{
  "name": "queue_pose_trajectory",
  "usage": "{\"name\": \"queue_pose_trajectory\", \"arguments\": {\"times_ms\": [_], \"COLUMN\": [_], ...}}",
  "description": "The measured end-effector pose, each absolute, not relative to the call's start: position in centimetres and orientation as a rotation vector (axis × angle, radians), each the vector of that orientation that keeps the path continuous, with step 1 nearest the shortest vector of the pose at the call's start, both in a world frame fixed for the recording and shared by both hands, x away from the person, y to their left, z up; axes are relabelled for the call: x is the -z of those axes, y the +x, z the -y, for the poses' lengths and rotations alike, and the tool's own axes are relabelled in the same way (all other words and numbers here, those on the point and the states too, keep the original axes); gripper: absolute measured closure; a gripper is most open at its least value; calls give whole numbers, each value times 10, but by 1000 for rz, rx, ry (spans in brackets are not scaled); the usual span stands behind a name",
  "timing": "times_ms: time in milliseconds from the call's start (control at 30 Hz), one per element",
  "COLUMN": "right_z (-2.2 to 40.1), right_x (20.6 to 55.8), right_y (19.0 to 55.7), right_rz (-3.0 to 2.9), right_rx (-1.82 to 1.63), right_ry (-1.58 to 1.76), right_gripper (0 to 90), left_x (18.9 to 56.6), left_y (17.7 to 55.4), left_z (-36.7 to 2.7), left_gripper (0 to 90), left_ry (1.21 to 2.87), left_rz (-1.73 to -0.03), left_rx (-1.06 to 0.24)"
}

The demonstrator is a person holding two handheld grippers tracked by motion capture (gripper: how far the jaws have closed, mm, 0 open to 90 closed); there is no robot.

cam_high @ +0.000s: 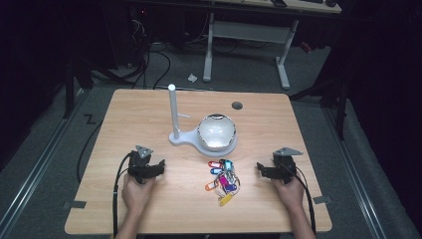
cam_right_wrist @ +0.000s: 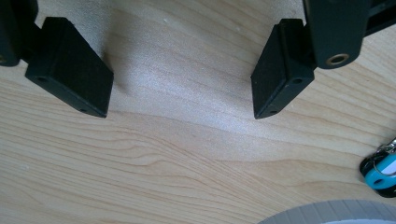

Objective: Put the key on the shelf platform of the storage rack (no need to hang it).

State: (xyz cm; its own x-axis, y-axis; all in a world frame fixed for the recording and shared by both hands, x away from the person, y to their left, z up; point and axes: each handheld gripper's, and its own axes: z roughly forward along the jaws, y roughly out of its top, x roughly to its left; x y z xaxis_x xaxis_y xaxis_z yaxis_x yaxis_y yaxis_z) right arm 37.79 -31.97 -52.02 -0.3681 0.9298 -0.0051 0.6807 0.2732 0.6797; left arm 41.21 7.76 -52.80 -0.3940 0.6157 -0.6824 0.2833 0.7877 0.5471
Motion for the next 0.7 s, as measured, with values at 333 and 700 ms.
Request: {"name": "queue_pose_trajectory", "arguments": {"times_ms": [333,700], "right_z": [320,319], "right_x": [520,520], "right_y": [378,375], "right_rz": [-2147,-2128], "right_rx": [-840,-836], "right_ry": [1449,1463], "right_gripper": [223,248], "left_x": [528,528], "left_y": [412,411], "left_z": [-77,-77], "left_gripper": [258,258], "left_ry": [671,664], "left_rz": [-1996,-2001], "left_rx": [-423,-423]}}
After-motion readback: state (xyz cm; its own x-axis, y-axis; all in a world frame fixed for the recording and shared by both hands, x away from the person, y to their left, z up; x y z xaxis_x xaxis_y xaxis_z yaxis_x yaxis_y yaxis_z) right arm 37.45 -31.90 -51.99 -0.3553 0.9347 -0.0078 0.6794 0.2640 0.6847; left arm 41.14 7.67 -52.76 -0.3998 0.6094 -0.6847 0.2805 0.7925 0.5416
